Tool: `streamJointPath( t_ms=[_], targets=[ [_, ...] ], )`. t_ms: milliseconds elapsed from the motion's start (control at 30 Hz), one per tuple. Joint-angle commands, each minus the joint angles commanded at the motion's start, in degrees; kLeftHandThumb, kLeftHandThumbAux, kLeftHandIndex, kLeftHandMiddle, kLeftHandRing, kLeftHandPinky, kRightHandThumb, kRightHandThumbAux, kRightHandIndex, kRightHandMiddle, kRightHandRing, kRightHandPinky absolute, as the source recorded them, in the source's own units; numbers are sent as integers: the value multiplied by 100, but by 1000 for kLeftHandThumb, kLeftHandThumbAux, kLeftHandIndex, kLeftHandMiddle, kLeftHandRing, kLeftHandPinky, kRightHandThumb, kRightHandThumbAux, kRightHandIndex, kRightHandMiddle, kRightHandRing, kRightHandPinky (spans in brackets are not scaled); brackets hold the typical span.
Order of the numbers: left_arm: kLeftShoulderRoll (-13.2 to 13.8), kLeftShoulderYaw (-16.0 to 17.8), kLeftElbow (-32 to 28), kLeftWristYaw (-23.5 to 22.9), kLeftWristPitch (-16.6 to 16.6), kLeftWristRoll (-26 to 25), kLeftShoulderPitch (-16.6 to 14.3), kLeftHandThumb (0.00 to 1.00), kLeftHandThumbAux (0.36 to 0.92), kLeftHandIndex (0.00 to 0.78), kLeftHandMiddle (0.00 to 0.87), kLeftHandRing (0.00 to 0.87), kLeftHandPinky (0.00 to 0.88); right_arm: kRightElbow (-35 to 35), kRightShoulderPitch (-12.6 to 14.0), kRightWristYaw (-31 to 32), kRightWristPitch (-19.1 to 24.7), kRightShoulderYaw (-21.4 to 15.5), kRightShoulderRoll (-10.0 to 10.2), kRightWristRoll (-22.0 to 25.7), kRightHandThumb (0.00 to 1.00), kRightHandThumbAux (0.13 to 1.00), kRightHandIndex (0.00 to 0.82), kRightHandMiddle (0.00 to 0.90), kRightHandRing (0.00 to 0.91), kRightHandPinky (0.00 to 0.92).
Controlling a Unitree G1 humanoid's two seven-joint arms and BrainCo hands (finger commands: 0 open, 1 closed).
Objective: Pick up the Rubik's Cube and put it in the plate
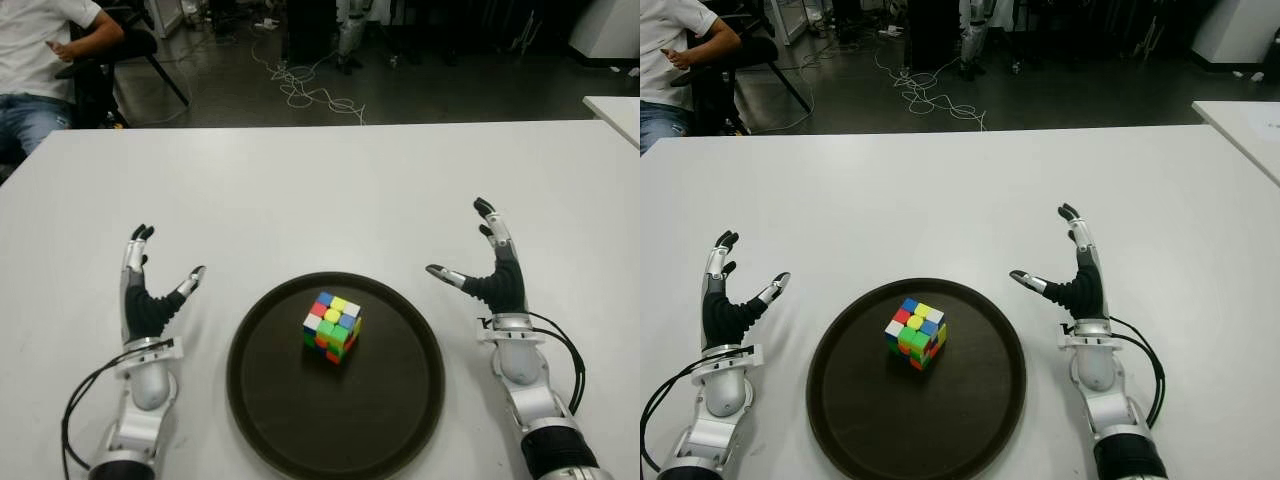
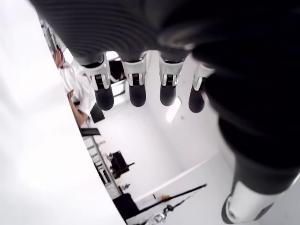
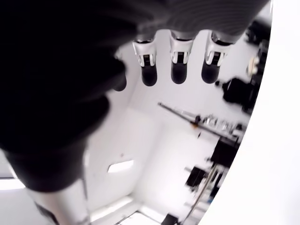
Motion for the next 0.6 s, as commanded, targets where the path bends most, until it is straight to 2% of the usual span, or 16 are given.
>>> streamJointPath(
  t_ms=[267, 600],
  targets=[
    [20, 5, 256, 133, -55, 13, -66, 0, 727, 0, 0, 0, 0, -29, -29, -331, 80, 46, -49, -225, 0, 844, 0, 0, 0, 0],
    [30, 32, 356, 91, -130, -85, -93, 0, 687, 0, 0, 0, 0, -74, 41, -309, 201, 121, -158, -304, 0, 825, 0, 0, 0, 0]
  ],
)
